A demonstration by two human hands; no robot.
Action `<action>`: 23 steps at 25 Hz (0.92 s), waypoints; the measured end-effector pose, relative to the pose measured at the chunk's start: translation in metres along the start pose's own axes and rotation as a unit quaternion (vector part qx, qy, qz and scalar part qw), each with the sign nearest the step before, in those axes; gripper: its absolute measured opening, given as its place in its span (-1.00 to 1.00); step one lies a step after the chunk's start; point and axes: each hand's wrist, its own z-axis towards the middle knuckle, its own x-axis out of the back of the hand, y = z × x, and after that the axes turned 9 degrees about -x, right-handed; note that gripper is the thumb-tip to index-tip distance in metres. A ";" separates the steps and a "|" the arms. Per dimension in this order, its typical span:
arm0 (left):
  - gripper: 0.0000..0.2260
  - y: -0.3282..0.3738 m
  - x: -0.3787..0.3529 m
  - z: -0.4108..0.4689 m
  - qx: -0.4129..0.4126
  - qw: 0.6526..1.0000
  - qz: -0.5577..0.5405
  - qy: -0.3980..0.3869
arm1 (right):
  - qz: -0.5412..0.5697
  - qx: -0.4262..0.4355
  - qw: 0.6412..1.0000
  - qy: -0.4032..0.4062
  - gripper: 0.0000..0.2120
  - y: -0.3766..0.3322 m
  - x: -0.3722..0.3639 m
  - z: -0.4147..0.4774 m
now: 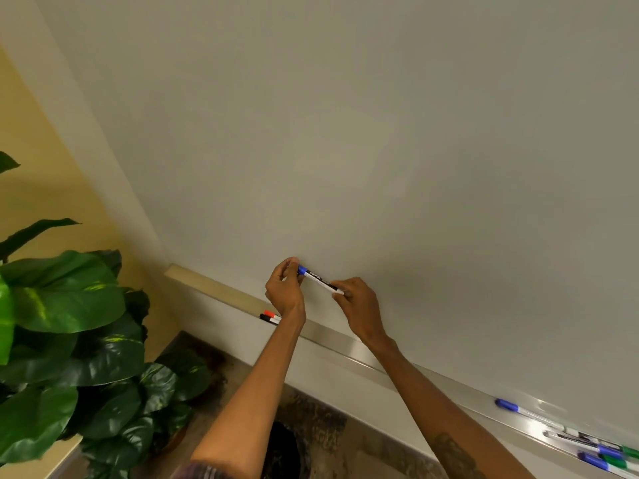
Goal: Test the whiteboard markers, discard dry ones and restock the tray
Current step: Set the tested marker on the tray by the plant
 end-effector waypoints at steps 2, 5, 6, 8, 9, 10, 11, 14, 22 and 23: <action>-0.84 -0.020 0.014 0.012 0.016 0.999 0.032 0.004 | -0.039 -0.010 0.999 -0.005 -0.82 0.012 -0.020 0.000; -0.83 -0.047 0.034 0.027 0.049 0.996 0.073 -0.008 | -0.068 -0.035 0.997 -0.010 -0.83 0.030 -0.049 0.004; -0.82 -0.054 0.040 0.031 0.060 0.995 0.081 -0.017 | -0.070 -0.047 0.996 -0.014 -0.83 0.034 -0.058 0.006; -0.79 -0.067 0.052 0.037 0.080 0.991 0.101 -0.039 | -0.076 -0.078 0.994 -0.022 -0.83 0.042 -0.075 0.009; -0.76 -0.074 0.059 0.040 0.090 0.988 0.117 -0.053 | -0.084 -0.092 0.992 -0.023 -0.83 0.046 -0.084 0.010; -0.72 -0.081 0.065 0.044 0.100 0.984 0.135 -0.065 | -0.092 -0.102 0.990 -0.024 -0.82 0.050 -0.093 0.012; -0.69 -0.089 0.072 0.048 0.109 0.978 0.160 -0.074 | -0.101 -0.110 0.989 -0.024 -0.83 0.055 -0.102 0.013; -0.67 -0.114 0.093 0.058 0.119 0.952 0.260 -0.113 | -0.135 -0.121 0.982 -0.042 -0.83 0.069 -0.125 0.017; -0.68 -0.147 0.127 0.052 0.160 0.899 0.353 -0.202 | -0.270 -0.091 0.950 -0.124 -0.80 0.092 -0.173 0.042; -0.69 -0.148 0.131 0.050 0.157 0.895 0.360 -0.210 | -0.285 -0.086 0.945 -0.136 -0.80 0.093 -0.179 0.042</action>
